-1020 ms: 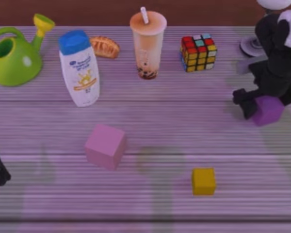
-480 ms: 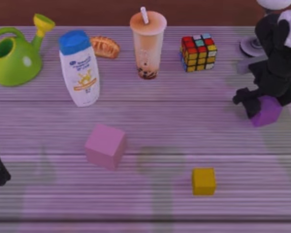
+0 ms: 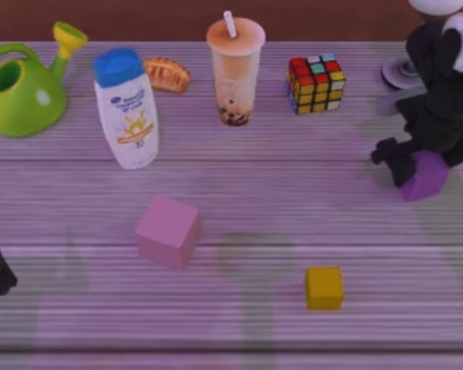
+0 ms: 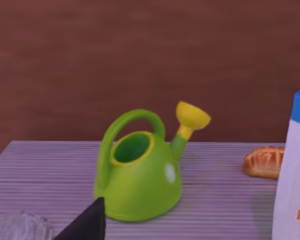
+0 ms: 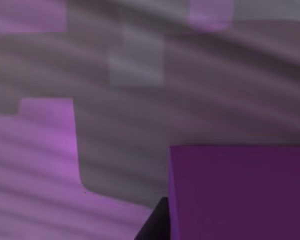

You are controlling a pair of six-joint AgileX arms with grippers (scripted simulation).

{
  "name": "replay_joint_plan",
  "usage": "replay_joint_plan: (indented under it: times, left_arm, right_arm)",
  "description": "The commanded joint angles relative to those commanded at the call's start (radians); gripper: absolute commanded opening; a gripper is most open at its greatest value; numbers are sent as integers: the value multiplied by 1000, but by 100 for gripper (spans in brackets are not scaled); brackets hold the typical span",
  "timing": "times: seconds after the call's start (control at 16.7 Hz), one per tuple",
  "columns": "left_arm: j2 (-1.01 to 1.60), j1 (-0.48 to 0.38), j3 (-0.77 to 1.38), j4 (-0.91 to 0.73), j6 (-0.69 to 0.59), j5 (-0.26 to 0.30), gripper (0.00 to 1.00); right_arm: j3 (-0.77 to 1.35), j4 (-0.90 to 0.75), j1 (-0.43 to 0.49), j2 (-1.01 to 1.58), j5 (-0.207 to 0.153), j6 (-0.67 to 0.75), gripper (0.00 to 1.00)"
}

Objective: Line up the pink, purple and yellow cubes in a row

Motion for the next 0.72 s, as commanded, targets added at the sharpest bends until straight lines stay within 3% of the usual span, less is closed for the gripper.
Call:
replay_joint_plan:
  times: [0.42, 0.72]
  left_arm:
    - [0, 0, 0, 0, 0, 0, 100]
    - [0, 0, 0, 0, 0, 0, 100]
  right_arm:
    - [126, -197, 10, -70, -1, -3, 0]
    - [132, -206, 5, -73, -1, -2, 0]
